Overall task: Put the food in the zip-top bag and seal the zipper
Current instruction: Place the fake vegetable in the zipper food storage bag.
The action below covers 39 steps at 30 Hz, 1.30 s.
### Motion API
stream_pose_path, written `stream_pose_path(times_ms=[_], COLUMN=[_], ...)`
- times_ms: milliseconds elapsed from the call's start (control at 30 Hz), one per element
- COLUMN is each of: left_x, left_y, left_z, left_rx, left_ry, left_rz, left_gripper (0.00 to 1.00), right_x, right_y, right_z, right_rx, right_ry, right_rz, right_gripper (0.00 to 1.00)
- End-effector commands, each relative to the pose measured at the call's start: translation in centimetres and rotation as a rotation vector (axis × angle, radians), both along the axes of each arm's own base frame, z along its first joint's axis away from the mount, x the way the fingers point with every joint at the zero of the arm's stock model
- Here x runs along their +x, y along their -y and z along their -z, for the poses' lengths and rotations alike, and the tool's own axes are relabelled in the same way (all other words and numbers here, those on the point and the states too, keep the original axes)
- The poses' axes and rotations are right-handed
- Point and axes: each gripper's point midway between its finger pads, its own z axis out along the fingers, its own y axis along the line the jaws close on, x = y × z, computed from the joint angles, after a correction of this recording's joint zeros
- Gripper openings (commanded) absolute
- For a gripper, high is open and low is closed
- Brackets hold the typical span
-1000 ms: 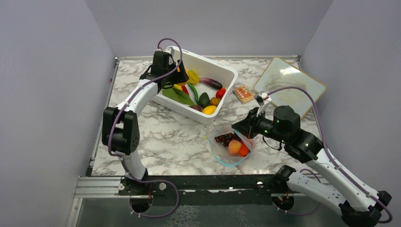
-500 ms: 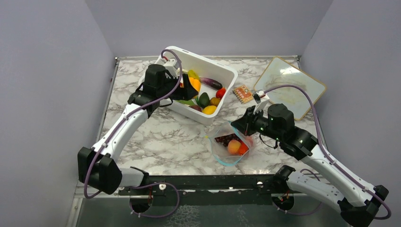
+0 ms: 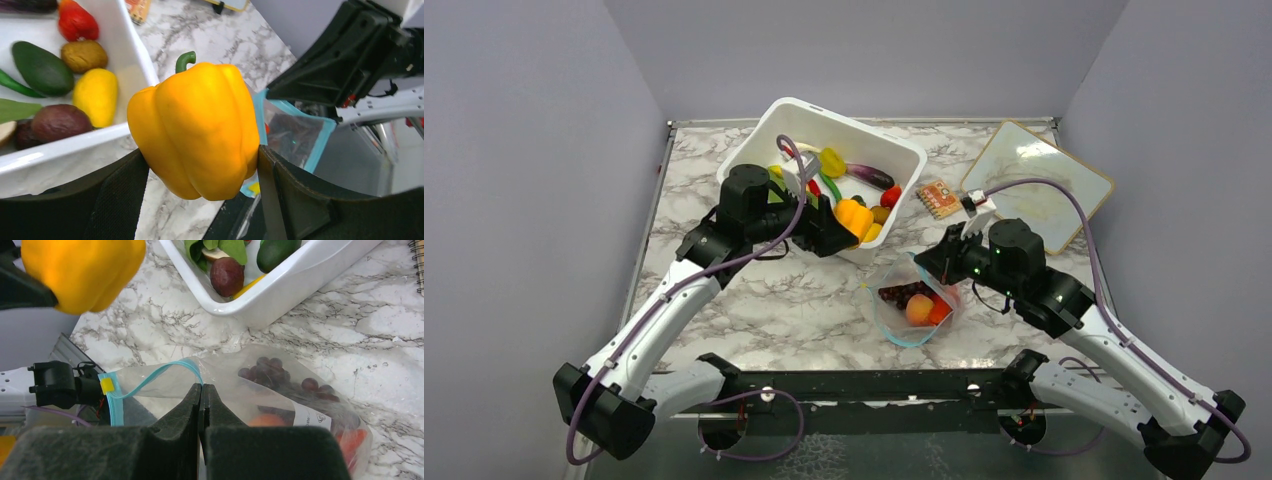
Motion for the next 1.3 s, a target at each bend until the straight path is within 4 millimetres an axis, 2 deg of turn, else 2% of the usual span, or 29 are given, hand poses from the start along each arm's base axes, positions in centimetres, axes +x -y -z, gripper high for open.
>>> stream_pose_path(times_ms=[0, 367, 633, 933, 1033, 1167, 1267], left_x=[-4.2, -8.9, -12.1, -11.5, -10.7, -10.4, -10.2], left_y=[1.1, 3.4, 6.1, 7.1, 7.2, 7.3, 7.4], left_z=[0.4, -0.8, 0.2, 2.6, 3.0, 3.3, 3.3], left_rx=[-0.063, -0.113, -0.083, -0.024, -0.006, 0.004, 0.008], left_ry=[-0.104, -0.13, -0.139, -0.162, -0.159, -0.168, -0.168], left_rz=[0.164, 0.348, 0.473, 0.452, 0.41, 0.395, 0.384], left_gripper=[0.25, 0.25, 0.26, 0.32, 0.4, 0.44, 0.56], right_x=[0.5, 0.5, 0.4, 0.4, 0.2, 0.1, 0.1], right_y=[0.0, -0.3, 0.0, 0.2, 0.1, 0.2, 0.2], right_z=[-2.2, -1.8, -1.8, -1.9, -1.9, -2.0, -1.9], right_rx=[0.061, 0.078, 0.075, 0.079, 0.085, 0.092, 0.094], right_ry=[0.041, 0.027, 0.025, 0.037, 0.034, 0.035, 0.038], right_rz=[0.035, 0.035, 0.042, 0.045, 0.041, 0.041, 0.043], right_gripper=[0.01, 0.01, 0.01, 0.01, 0.01, 0.01, 0.01])
